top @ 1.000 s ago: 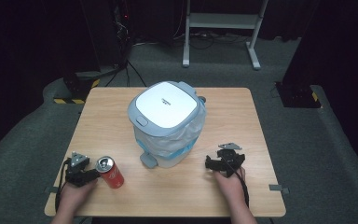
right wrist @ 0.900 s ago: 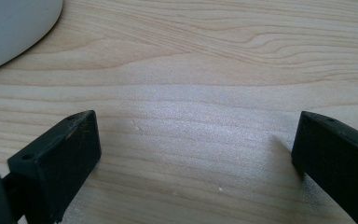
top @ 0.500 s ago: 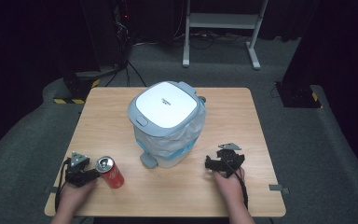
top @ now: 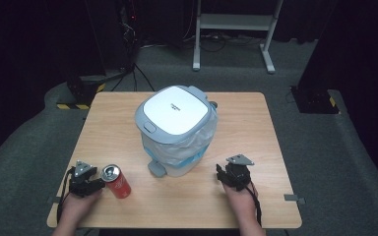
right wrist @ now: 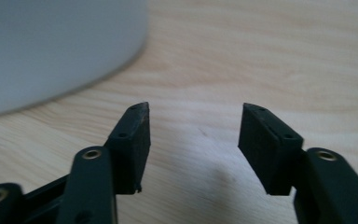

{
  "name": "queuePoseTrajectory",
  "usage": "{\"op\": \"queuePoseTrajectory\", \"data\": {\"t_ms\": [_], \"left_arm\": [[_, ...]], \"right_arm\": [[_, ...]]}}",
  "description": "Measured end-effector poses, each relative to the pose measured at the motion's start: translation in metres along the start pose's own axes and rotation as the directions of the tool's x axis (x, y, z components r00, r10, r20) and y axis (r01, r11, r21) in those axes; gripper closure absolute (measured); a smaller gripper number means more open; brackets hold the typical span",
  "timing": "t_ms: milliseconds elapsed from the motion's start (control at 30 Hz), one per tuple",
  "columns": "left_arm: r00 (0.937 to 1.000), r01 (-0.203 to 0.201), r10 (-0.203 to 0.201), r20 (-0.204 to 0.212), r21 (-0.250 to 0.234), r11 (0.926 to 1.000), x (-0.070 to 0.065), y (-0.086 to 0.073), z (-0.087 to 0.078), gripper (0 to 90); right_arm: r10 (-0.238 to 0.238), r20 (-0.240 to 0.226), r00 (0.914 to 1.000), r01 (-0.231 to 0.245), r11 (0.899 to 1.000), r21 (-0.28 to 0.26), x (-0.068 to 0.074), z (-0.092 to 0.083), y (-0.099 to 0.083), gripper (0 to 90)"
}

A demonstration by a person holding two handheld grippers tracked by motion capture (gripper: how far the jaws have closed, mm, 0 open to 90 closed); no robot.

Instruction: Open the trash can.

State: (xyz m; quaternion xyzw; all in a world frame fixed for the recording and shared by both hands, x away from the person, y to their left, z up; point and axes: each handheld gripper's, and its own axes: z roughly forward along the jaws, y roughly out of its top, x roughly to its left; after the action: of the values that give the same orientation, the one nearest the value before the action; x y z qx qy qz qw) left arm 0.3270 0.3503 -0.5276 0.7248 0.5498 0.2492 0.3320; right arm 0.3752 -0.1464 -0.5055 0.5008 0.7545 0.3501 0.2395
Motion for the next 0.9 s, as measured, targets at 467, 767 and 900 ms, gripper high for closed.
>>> {"op": "queuePoseTrajectory", "data": {"t_ms": [467, 767, 900], "left_arm": [[0.9994, 0.035, -0.033, 0.012, -0.258, 0.9655, -0.005, 0.034, -0.059, 68.0], [0.9997, 0.023, -0.018, 0.017, -0.366, 0.9302, -0.009, 0.068, -0.089, 72.2], [0.9998, -0.002, 0.009, 0.017, -0.370, 0.9291, -0.019, 0.087, -0.094, 72.2]], "right_arm": [[-0.071, -0.042, 0.9966, 0.064, 0.986, -0.157, 0.043, -0.033, 0.013, 55.6], [-0.068, -0.059, 0.9959, 0.055, 0.979, -0.195, 0.050, -0.038, 0.023, 54.7], [-0.070, -0.063, 0.9956, 0.054, 0.975, -0.216, 0.052, -0.043, 0.026, 54.6]]}}
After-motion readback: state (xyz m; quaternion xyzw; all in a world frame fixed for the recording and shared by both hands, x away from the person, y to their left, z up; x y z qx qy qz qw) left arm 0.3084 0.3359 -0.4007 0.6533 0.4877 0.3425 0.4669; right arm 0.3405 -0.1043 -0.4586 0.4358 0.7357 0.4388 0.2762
